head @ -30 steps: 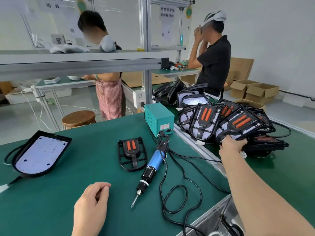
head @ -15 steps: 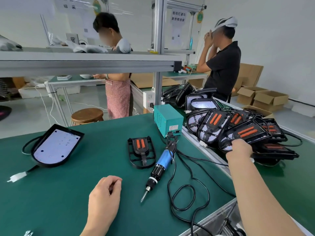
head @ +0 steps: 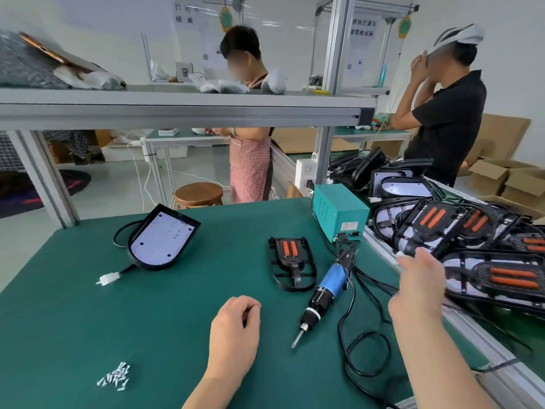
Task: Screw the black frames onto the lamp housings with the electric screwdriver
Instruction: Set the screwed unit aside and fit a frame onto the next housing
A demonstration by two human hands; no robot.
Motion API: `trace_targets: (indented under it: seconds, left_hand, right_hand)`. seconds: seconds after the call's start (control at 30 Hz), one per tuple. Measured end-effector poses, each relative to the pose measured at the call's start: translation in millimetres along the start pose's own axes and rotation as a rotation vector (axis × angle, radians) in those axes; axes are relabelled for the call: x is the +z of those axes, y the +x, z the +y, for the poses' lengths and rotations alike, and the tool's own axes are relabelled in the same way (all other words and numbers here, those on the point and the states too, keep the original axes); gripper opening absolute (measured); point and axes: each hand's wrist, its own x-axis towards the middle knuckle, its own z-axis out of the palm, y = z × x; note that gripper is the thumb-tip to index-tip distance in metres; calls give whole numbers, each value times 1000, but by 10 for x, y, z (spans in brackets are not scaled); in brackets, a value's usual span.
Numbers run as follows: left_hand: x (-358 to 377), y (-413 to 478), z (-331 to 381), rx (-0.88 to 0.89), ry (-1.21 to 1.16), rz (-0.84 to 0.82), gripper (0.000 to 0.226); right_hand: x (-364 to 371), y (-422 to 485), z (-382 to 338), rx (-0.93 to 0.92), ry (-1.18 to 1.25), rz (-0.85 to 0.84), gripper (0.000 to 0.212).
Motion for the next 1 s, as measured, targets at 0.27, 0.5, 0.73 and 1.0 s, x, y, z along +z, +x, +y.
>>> trace_targets:
  seconds: [0.27,0.5,0.73,1.0]
  left_hand:
    - [-11,13,-29,21,-5,18,21]
    - [-16,21,-17,17,-22,22,23]
    - [-14,25,-5,34,-27,45,19]
    - [-78,40,40,-145,-251,264,30]
  right_hand:
    - [742,-436,518,-608,-933,-560,37]
    - [974,-534,855,-816,-1645,-646,37]
    - [1101,-582,971,-746,-1686,-697,24]
    - [1332,-1040,1308,-798,-1588,-814,27]
